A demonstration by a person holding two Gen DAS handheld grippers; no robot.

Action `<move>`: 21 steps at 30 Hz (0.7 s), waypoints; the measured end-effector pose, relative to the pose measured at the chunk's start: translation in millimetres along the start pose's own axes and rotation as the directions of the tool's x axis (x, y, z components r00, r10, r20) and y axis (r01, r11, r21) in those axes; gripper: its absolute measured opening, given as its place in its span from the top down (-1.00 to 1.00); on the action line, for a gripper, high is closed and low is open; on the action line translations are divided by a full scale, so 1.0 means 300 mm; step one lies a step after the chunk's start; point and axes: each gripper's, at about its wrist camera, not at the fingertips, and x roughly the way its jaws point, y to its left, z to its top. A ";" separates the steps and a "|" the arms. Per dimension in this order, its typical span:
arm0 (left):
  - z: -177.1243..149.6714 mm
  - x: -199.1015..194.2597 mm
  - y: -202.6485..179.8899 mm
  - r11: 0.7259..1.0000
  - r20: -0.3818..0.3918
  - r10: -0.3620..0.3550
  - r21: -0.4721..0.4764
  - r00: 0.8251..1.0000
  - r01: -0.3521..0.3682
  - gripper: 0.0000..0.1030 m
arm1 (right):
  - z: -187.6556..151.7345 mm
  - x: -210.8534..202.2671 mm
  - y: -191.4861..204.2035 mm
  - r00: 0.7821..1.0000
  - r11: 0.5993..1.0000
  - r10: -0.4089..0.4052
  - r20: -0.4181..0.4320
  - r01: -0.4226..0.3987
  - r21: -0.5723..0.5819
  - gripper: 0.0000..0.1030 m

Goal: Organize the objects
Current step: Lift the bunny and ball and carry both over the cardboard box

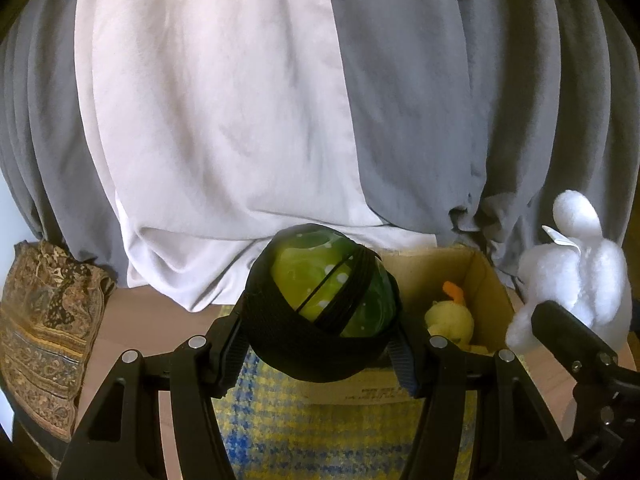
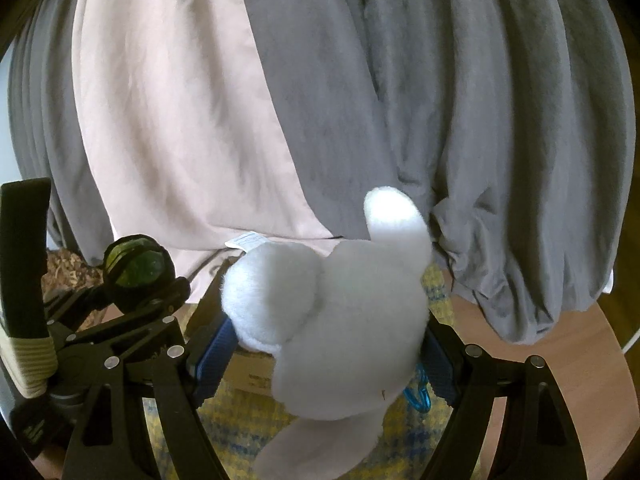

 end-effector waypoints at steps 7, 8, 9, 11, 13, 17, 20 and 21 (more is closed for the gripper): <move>0.043 0.060 -0.010 1.000 -0.036 -0.030 0.002 0.999 0.030 -0.17 | 0.043 0.037 0.002 1.000 1.000 -0.015 0.000 0.015 -0.017 -0.58; 0.049 0.067 -0.010 1.000 -0.039 -0.029 0.002 0.999 0.029 -0.17 | 0.049 0.054 -0.004 1.000 1.000 -0.013 -0.011 0.013 -0.009 -0.58; 0.056 0.077 -0.009 1.000 -0.042 -0.025 0.003 0.999 0.026 -0.17 | 0.053 0.064 -0.007 1.000 1.000 -0.012 -0.019 0.012 -0.005 -0.58; 0.066 0.099 -0.010 1.000 -0.049 -0.023 0.007 0.999 0.024 -0.17 | 0.062 0.101 -0.009 0.999 1.000 -0.001 -0.045 0.001 -0.002 -0.58; 0.074 0.127 -0.009 1.000 -0.065 -0.027 0.007 0.998 0.028 -0.17 | 0.071 0.129 -0.010 0.998 1.000 -0.002 -0.064 0.001 -0.004 -0.58; 0.082 0.182 -0.010 0.999 -0.095 -0.048 0.005 0.994 0.049 -0.17 | 0.093 0.174 -0.019 0.996 1.000 -0.001 -0.085 0.001 -0.001 -0.58; 0.085 0.212 -0.007 0.999 -0.108 -0.050 0.002 0.993 0.050 -0.17 | 0.102 0.208 -0.031 0.995 1.000 0.006 -0.100 -0.006 0.006 -0.58; 0.088 0.224 -0.009 0.999 -0.112 -0.051 0.002 0.992 0.051 -0.17 | 0.105 0.222 -0.035 0.994 1.000 0.007 -0.108 -0.006 0.010 -0.58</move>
